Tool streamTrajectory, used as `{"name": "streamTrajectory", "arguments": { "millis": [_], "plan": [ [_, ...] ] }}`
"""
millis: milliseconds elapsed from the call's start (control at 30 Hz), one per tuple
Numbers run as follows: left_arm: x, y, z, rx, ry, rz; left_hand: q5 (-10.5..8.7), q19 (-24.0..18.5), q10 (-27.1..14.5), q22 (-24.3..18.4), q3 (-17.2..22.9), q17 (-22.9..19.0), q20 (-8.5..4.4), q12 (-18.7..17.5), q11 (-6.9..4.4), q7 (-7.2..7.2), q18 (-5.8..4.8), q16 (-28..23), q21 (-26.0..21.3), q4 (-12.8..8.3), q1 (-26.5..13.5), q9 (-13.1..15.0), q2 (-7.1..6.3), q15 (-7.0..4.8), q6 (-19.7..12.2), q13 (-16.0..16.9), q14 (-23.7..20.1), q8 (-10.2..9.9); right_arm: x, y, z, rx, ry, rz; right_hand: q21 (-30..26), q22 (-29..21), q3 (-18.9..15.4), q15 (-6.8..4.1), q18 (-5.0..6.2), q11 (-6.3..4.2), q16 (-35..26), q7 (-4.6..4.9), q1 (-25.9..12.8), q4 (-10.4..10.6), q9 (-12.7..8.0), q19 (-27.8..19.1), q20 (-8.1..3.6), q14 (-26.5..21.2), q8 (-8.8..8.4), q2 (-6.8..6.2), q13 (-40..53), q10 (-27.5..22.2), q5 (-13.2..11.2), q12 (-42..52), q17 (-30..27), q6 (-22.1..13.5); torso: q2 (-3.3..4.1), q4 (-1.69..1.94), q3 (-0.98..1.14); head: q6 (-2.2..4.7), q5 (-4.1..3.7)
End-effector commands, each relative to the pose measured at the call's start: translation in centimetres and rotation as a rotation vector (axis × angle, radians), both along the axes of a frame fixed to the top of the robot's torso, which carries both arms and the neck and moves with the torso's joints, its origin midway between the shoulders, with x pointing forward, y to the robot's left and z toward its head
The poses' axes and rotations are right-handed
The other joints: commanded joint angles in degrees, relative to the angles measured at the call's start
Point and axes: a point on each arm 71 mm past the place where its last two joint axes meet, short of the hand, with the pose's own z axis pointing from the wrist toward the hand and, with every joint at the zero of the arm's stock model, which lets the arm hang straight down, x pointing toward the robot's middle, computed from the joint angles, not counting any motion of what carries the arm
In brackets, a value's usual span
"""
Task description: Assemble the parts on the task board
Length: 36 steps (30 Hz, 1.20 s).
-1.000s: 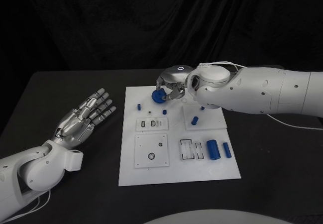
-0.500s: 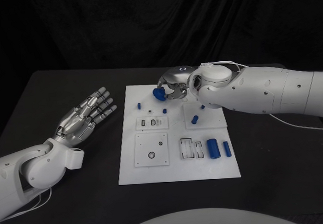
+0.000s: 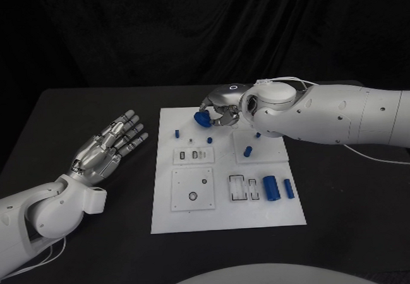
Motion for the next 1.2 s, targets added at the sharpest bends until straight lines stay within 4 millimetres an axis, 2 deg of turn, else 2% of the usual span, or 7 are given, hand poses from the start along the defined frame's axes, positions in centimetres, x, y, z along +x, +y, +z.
{"name": "streamTrajectory", "arguments": {
  "millis": [33,567,800,900,1200],
  "plan": [
    [-0.05,-0.03,0.16,-0.029,-0.016,0.0,0.25,-0.07,-0.16,0.08,0.36,0.1,0.29,0.16,-0.21,0.12,-0.72,0.29,0.24,0.14,0.18,0.05,0.0,0.33,-0.33,0.07,0.09,0.11,-0.33,0.26,-0.39,-0.001,0.006,0.022,-0.35,2.84,0.49,-0.71,1.01,-0.64,-0.22,-0.24,-0.06,0.08,0.01,0.08,-0.47,5.06,0.27,-0.2,12.78,3.46,-0.19,-0.22,13.52,1.21,-0.06,0.0,-0.05,0.01,0.06],
    [0.01,0.05,0.11,-0.028,-0.016,0.001,0.24,-0.06,-0.21,0.08,0.51,0.1,0.32,0.17,-0.16,0.0,-0.8,0.33,0.24,0.06,0.08,0.05,-0.02,0.43,-0.33,0.06,0.13,0.09,-0.42,-0.01,-0.3,0.014,-0.008,0.029,-0.7,2.78,0.83,-1.09,1.05,-1.08,-0.55,-0.74,0.33,-0.34,-0.44,-0.01,-0.85,4.86,0.09,-0.27,12.65,3.33,-0.25,-0.29,13.2,1.84,-0.06,0.0,-0.02,-0.19,0.24],
    [0.04,0.04,0.05,-0.027,-0.013,-0.001,0.24,-0.06,-0.21,0.08,0.51,0.1,0.32,0.17,-0.16,0.0,-0.8,0.33,0.24,0.06,0.08,0.05,-0.02,0.43,-0.33,0.06,0.13,0.09,-0.47,-0.13,-0.32,0.015,-0.008,0.028,-0.92,2.83,1.19,-1.13,1.03,-0.92,-0.61,-0.3,0.62,-0.75,-0.47,0.02,-1.02,4.84,0.57,-0.32,12.75,3.43,-0.06,-0.25,13.17,3.63,-0.01,0.03,-0.04,-0.18,0.2],
    [0.04,0.02,0.04,-0.027,-0.013,-0.001,0.26,-0.07,-0.24,0.08,0.62,0.1,0.32,0.16,-0.17,0.0,-0.84,0.33,0.23,0.01,0.03,0.05,-0.01,0.46,-0.32,0.06,0.11,0.1,-0.51,-0.15,-0.31,0.018,-0.01,0.028,-1.23,2.76,1.29,-0.88,1.04,-0.51,-0.78,0.37,0.59,-0.91,-0.33,-0.07,-0.91,4.75,0.9,-0.49,12.64,3.31,-0.16,-0.31,13.02,4.71,0.01,0.06,-0.03,-0.22,0.15],
    [0.01,0.06,0.0,-0.025,-0.01,-0.003,0.27,-0.08,-0.38,0.07,0.69,0.09,0.31,0.04,-0.26,0.04,-0.87,0.32,0.22,-0.03,0.0,0.05,-0.01,0.48,-0.35,0.03,0.1,0.09,-0.58,-0.38,-0.41,0.012,-0.003,0.02,-2.29,2.22,1.42,-0.57,1.26,-0.18,-1.32,0.62,0.89,-1.34,-0.45,-0.71,-0.68,4.41,0.47,-0.84,11.91,2.51,-0.48,-0.67,12.51,4.3,-0.01,0.0,-0.04,-0.34,0.28]
  ]
}}
